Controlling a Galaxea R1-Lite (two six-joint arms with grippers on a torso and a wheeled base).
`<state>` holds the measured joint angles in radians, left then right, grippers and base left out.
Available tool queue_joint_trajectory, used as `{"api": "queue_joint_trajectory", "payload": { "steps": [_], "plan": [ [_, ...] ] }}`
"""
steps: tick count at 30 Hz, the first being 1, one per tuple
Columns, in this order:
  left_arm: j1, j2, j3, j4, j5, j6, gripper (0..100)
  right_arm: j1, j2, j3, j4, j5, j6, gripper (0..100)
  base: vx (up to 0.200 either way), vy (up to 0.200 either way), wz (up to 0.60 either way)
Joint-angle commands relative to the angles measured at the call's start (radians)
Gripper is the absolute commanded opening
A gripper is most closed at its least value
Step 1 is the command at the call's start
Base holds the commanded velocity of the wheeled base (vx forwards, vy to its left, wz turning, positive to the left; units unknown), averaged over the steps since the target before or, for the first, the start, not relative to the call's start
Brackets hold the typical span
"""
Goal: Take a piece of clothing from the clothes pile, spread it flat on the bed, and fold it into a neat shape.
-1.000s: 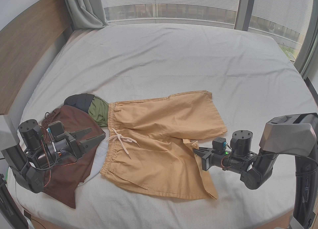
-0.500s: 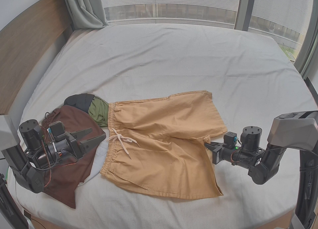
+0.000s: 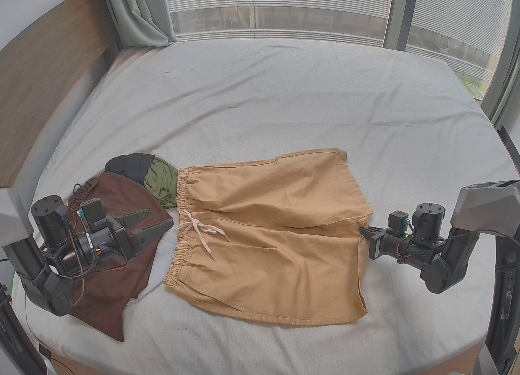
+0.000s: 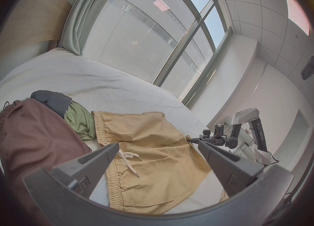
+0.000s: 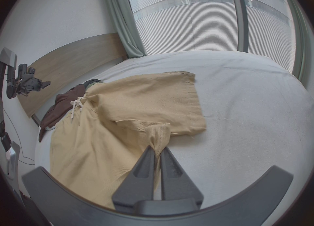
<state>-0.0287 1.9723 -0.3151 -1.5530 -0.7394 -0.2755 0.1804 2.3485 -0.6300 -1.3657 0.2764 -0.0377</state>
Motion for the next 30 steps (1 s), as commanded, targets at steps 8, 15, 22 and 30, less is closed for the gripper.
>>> {"api": "queue_joint_trajectory", "payload": {
  "steps": [8,15,22,30],
  "plan": [
    [0.001,0.010,-0.004,-0.001,0.000,0.001,100,-0.068,0.061,-0.014,-0.015,0.006,0.010,0,0.000,0.000,0.00],
    [0.003,0.011,-0.007,-0.001,0.000,0.001,100,-0.052,0.091,-0.028,-0.104,0.010,0.059,0,0.000,0.000,0.00],
    [0.003,0.011,-0.007,-0.001,0.000,0.001,100,-0.030,0.035,-0.010,-0.134,0.009,0.070,100,0.000,0.000,0.00],
    [0.001,0.011,-0.007,-0.001,0.000,0.001,100,-0.042,-0.089,0.084,-0.125,0.017,0.067,100,0.000,0.000,0.00]
  ]
}}
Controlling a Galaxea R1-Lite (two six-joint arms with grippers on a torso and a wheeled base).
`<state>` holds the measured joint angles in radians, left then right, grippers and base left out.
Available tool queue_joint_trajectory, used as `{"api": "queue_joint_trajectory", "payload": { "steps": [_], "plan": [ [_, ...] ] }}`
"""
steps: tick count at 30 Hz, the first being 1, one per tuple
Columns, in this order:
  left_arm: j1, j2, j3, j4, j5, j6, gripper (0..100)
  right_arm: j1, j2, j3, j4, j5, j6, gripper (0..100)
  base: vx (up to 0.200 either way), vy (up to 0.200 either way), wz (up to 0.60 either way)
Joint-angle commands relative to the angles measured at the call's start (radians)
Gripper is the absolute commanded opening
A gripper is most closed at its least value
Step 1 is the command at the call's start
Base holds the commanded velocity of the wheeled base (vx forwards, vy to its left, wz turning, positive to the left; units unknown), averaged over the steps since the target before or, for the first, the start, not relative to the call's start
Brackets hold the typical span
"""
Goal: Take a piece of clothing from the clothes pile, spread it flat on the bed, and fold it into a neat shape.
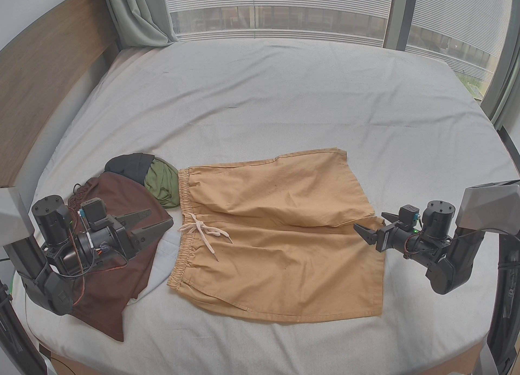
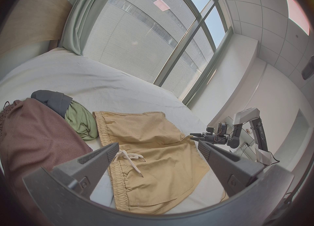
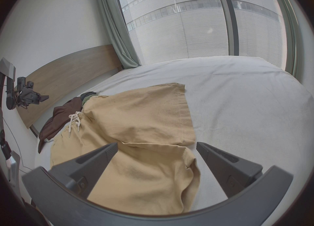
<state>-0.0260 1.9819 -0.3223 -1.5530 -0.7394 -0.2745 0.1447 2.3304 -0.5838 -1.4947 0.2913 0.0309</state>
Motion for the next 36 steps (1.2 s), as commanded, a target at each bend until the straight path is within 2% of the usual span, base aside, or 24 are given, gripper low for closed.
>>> {"api": "queue_joint_trajectory", "payload": {
  "steps": [1,16,21,25,30,36],
  "plan": [
    [-0.002,0.002,0.002,-0.001,0.000,0.000,100,-0.011,-0.088,0.055,0.002,0.002,-0.002,100,0.000,0.000,0.00],
    [0.003,-0.006,0.034,-0.001,-0.006,0.001,100,0.009,-0.220,0.282,-0.012,0.052,0.011,100,0.000,0.000,0.00],
    [0.012,-0.005,0.062,-0.001,-0.052,0.021,100,0.036,-0.221,0.312,-0.044,0.077,0.043,100,0.000,0.000,0.00],
    [0.040,0.003,0.108,0.001,-0.101,0.098,100,0.096,-0.224,0.332,-0.045,0.080,0.050,100,0.000,0.000,0.00],
    [0.057,0.021,0.135,0.001,-0.166,0.123,100,0.121,-0.223,0.334,-0.047,0.080,0.052,100,0.000,0.000,0.00],
    [0.061,0.066,0.157,0.001,-0.169,0.124,100,0.122,-0.238,0.329,-0.045,0.080,0.050,100,0.000,0.000,0.00]
  ]
}}
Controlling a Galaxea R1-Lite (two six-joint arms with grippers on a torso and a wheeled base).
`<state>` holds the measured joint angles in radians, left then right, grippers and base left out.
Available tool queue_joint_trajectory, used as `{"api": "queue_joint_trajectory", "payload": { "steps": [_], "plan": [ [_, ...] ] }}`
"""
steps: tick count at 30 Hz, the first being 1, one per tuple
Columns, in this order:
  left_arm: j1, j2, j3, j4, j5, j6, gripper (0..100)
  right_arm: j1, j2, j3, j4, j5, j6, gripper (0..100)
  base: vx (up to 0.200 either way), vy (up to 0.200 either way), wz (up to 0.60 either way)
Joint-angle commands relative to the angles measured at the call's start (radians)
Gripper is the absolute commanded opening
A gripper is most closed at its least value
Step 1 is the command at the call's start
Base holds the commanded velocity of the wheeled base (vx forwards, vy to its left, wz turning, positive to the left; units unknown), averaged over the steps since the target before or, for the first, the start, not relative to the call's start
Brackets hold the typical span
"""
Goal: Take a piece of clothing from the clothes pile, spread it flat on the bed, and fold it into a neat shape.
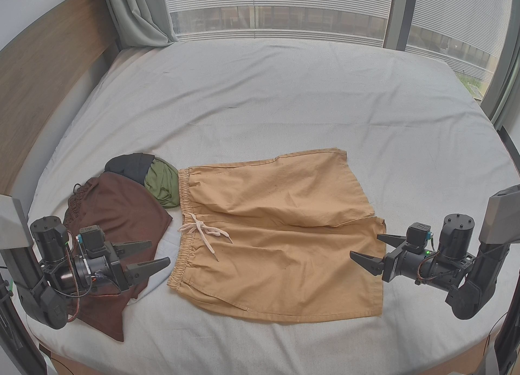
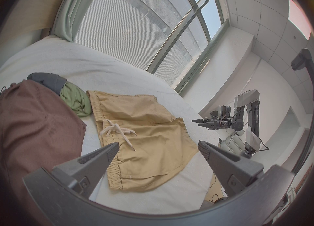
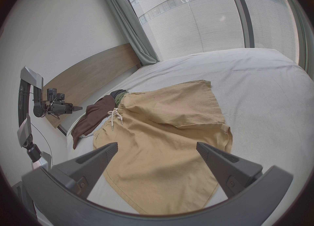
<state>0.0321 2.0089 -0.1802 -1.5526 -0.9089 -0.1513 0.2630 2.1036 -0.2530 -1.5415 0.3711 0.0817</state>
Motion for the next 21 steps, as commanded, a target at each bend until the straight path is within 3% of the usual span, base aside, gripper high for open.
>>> {"api": "queue_joint_trajectory", "payload": {
  "steps": [1,21],
  "plan": [
    [0.003,0.060,0.016,0.000,0.002,0.004,100,0.004,-0.011,-0.002,0.001,0.000,0.000,100,0.000,0.000,0.00],
    [0.028,0.324,-0.019,0.000,0.018,0.096,100,0.002,-0.011,-0.006,0.000,0.000,0.000,100,0.000,0.000,0.00]
  ]
}}
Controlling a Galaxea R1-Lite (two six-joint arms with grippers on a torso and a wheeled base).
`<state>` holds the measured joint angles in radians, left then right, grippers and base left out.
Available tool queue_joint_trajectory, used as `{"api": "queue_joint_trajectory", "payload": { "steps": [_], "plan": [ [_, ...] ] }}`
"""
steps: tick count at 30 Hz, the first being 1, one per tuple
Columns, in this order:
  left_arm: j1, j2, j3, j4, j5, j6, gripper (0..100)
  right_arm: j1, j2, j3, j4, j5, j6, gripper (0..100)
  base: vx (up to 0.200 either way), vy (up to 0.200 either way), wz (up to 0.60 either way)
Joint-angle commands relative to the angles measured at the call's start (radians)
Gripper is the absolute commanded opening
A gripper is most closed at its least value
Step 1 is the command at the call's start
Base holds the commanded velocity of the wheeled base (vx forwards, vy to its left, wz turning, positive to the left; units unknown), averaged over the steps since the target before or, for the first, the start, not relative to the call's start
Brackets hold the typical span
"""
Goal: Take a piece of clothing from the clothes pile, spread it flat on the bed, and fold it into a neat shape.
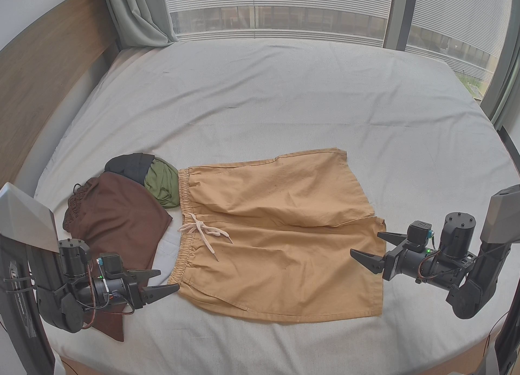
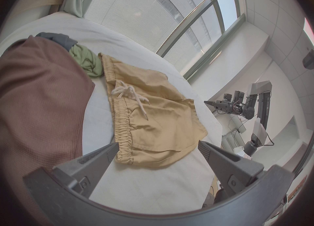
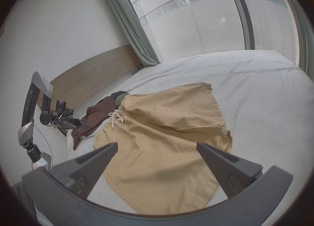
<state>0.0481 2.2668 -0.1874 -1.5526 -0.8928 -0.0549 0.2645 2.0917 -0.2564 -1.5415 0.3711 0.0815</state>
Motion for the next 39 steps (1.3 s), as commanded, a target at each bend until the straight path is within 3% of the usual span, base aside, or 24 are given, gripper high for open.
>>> {"api": "queue_joint_trajectory", "payload": {
  "steps": [1,14,22,26,39],
  "plan": [
    [0.015,0.074,-0.017,0.000,0.000,0.000,100,-0.001,0.002,-0.001,0.000,0.000,0.000,100,0.000,0.000,0.00],
    [0.010,0.148,-0.058,0.000,0.026,-0.039,100,-0.004,0.010,-0.001,0.000,-0.001,-0.002,100,0.000,0.000,0.00],
    [-0.010,0.184,-0.092,0.000,0.098,-0.128,100,-0.004,0.010,-0.003,0.000,-0.001,-0.002,100,0.000,0.000,0.00],
    [-0.043,0.181,-0.124,0.000,0.158,-0.272,100,-0.004,0.010,-0.001,0.000,-0.001,-0.002,100,0.000,0.000,0.00],
    [-0.079,0.186,-0.152,0.000,0.209,-0.355,100,-0.007,0.010,-0.001,0.000,-0.001,-0.002,100,0.000,0.000,0.00]
  ]
}}
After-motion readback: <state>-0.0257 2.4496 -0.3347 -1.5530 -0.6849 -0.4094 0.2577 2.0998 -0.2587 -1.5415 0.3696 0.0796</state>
